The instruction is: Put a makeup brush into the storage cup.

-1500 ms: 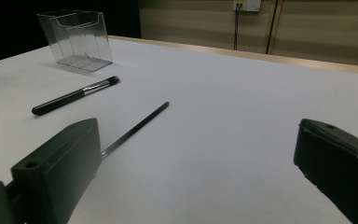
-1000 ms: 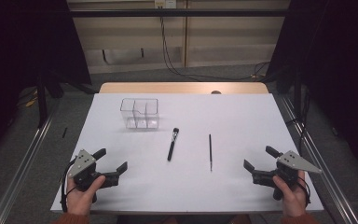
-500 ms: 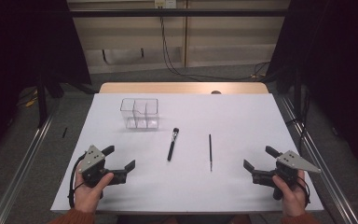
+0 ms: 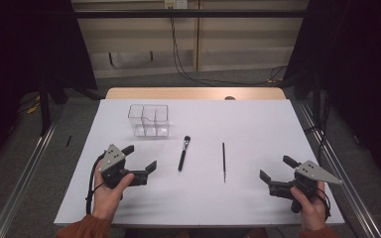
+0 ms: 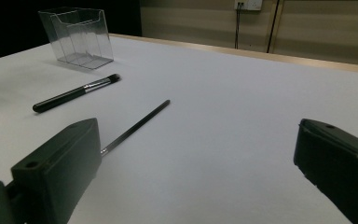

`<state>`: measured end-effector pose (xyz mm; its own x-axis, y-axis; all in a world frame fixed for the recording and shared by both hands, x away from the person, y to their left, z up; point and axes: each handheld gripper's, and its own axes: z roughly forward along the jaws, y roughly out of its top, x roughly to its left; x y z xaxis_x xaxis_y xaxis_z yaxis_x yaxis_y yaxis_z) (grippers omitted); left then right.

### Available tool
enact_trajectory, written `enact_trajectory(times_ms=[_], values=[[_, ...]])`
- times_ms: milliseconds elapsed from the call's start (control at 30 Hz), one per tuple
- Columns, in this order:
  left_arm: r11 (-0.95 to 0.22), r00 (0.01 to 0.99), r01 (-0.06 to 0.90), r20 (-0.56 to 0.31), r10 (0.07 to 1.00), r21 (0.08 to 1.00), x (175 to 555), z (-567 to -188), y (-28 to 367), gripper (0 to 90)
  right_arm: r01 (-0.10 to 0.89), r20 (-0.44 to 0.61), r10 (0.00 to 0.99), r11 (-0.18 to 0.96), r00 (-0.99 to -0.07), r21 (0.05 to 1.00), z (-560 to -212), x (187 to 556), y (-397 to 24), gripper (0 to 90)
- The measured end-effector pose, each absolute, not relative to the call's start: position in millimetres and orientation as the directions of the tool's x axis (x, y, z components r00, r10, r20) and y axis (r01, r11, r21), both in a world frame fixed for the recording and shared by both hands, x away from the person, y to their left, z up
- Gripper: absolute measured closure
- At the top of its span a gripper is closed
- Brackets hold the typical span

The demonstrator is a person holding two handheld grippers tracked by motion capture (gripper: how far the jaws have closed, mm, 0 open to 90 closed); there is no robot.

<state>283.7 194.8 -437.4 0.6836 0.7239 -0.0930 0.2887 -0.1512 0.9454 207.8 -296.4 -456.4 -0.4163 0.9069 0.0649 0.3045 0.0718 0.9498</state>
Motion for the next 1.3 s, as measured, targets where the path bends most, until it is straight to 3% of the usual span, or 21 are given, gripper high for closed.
enact_trajectory(times_ms=[767,867,1133,1300], values=[[-0.163,0.705,0.221,-0.042,0.708,0.962,320,-417,155,2.1,0.305,0.067,0.907,0.069,-0.415,0.95,-457,207,-298,0.3],[-0.145,0.725,0.239,-0.078,0.684,0.96,328,-420,149,1.8,0.31,0.069,0.907,0.07,-0.416,0.948,-457,207,-297,0.3],[-0.183,0.715,0.244,-0.049,0.698,0.952,341,-419,133,2.5,0.303,0.067,0.903,0.072,-0.425,0.95,-455,206,-294,0.3],[-0.199,0.724,0.289,-0.077,0.685,0.936,351,-420,121,3.1,0.295,0.053,0.897,0.088,-0.438,0.951,-455,206,-292,0.2]])
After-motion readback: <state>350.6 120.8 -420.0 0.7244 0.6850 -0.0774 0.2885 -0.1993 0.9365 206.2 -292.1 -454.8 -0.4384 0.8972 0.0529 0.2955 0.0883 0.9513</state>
